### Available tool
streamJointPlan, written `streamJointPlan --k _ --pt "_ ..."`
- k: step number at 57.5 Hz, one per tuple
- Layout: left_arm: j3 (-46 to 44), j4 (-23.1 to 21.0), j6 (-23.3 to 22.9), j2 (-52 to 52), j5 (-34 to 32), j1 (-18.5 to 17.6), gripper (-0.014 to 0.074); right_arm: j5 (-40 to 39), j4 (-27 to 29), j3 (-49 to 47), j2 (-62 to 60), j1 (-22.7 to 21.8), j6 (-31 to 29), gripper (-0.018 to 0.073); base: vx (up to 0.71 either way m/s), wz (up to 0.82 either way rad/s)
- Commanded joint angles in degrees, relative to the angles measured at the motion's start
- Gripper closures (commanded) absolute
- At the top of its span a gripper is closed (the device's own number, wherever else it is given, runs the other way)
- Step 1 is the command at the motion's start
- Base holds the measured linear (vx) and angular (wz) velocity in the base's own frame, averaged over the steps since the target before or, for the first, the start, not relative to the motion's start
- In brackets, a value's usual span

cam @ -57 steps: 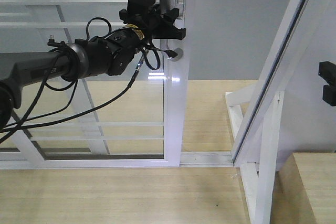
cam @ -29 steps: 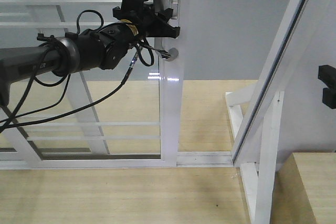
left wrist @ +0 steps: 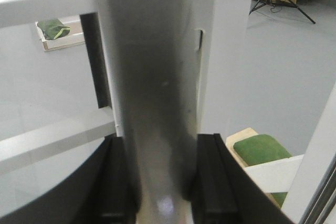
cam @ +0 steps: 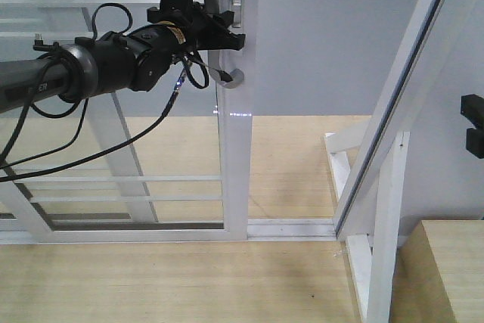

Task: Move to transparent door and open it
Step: 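Slide the door frame farther open with the left gripper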

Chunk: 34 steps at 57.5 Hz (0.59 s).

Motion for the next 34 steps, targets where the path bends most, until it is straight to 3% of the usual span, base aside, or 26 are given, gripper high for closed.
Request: streamJointPlan --k 1,34 --pt "-2.59 -1.81 0.07 -5.47 -6.15 3.15 0.0593 -4.20 -0.83 -1.70 -0.31 -0.24 0.02 0.0017 0.00 0.00" --pt "-2.59 -0.99 -0.03 -7.97 -1.87 6.87 0.0590 -4.22 -0.85 -1.70 -0.31 -0.24 0.02 0.0017 0.00 0.00"
